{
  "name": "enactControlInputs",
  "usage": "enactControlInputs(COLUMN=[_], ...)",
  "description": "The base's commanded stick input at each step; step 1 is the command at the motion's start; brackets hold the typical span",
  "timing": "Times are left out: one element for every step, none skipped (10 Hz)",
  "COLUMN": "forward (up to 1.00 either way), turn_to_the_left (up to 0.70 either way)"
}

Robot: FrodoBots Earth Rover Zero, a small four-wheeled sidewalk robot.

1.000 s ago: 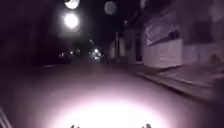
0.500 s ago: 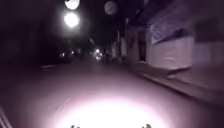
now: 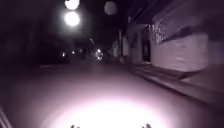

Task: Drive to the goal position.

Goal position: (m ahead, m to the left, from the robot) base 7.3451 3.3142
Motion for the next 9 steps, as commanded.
enactControlInputs(forward=[1.0,1.0,1.0,1.0,1.0,1.0,1.0,1.0,1.0], turn_to_the_left=[0.0,0.0,0.0,0.0,0.0,0.0,0.0,0.0,0.0])
